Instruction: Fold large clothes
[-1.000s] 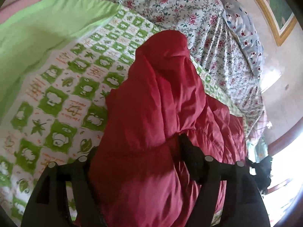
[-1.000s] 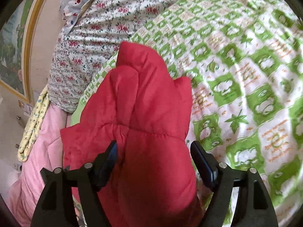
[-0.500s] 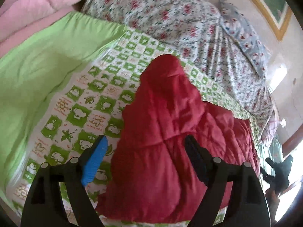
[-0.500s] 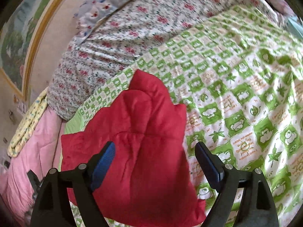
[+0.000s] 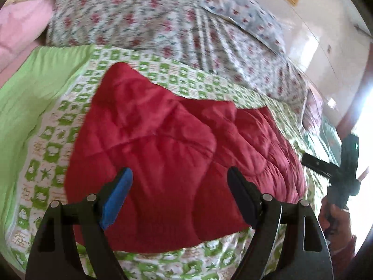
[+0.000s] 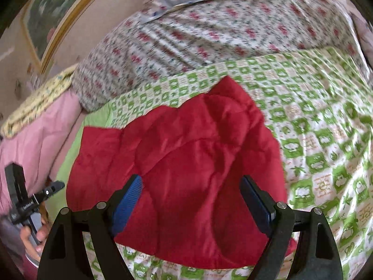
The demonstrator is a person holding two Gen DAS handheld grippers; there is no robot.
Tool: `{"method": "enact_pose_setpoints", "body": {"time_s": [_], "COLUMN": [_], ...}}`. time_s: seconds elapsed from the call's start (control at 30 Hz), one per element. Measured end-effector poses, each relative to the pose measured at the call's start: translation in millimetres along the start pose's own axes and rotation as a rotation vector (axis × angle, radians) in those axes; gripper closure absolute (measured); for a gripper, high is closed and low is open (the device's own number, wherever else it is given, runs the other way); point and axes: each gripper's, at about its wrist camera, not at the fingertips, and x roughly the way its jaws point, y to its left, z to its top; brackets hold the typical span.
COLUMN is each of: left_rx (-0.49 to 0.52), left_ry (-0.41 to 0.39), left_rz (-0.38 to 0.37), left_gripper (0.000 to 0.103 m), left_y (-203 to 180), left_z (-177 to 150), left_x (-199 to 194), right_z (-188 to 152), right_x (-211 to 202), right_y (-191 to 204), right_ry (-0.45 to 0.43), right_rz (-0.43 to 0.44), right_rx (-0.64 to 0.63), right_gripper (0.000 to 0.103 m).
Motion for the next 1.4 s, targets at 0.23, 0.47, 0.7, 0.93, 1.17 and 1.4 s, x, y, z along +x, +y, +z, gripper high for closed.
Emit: {"method": "enact_pose_setpoints", "body": {"time_s": [0.23, 0.47, 0.7, 0.93, 1.17, 1.4], "left_rx": [0.068, 0.091, 0.097, 0.057, 0.042, 0.022], "left_ry": [0.044, 0.101, 0.118, 0.121, 0.129, 0.154], "left_rz": [-0.003, 0.043, 0.104, 0.126, 0.176, 0.196], "left_gripper": [0.02, 0.02, 0.02, 0.02, 0.019, 0.019], "left_y": [-23, -21, -14, -4, 3, 9], "left_z": [-10, -15, -7, 6, 20, 30], "left_x": [14, 43, 68, 86, 107, 125], "right_z": [-9, -14, -1, 21, 33, 39], "right_x": [14, 48, 77, 102, 124, 135], "right_y": [36, 49, 35, 17, 2, -11], "right_ry": [0.039, 0.122, 0.143, 0.164, 0.174, 0.175], "right_rz": [-0.035, -0.075, -0.129, -0.172, -0.192, -0.174], "right_rx": [-0.143, -0.211, -0.19, -0.143, -0.111, -0.063], "right_gripper": [0.015, 0.015, 0.007, 0.007, 0.007, 0.006]}}
